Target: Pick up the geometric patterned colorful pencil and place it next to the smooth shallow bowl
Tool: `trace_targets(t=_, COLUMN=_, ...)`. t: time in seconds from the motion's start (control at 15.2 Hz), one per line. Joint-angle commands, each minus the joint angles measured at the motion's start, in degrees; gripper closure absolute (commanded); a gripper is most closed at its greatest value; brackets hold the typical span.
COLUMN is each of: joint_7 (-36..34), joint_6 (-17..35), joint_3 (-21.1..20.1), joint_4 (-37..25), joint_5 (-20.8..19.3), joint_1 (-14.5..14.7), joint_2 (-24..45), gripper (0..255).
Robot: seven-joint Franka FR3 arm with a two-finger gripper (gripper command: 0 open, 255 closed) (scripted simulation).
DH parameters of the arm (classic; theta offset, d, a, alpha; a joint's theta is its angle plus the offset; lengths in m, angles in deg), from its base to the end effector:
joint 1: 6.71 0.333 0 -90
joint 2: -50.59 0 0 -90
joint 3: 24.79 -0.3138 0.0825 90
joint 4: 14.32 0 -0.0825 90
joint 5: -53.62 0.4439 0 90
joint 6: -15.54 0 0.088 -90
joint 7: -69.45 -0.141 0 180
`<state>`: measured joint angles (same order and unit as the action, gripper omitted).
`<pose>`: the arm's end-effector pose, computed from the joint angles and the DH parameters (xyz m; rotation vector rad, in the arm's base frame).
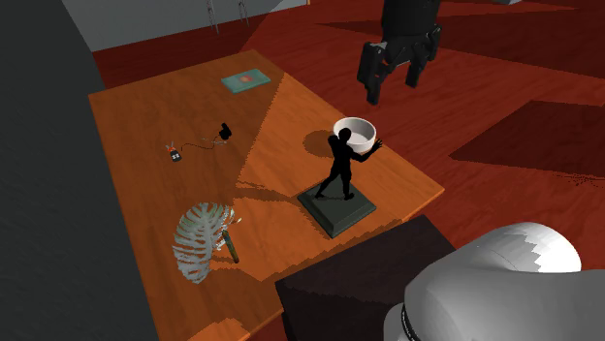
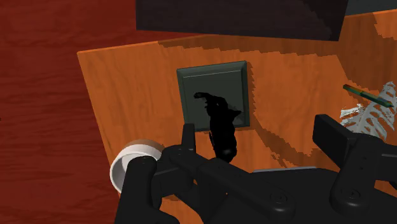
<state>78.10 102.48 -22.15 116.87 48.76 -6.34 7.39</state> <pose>0.3709 -0.0300 0.5735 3.0845 0.1859 -0.0364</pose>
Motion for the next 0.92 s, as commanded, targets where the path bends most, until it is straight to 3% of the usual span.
trace_targets(t=0.0, joint_7=0.0, joint_6=0.0, joint_3=0.0, joint_4=0.0, joint_5=0.0, joint_1=0.0, joint_2=0.0, gripper=0)
trace_targets(t=0.86, joint_7=-12.6, joint_6=19.9, joint_3=-11.9, joint_4=15.7, joint_5=9.0, joint_1=6.1, joint_2=1.3, gripper=0)
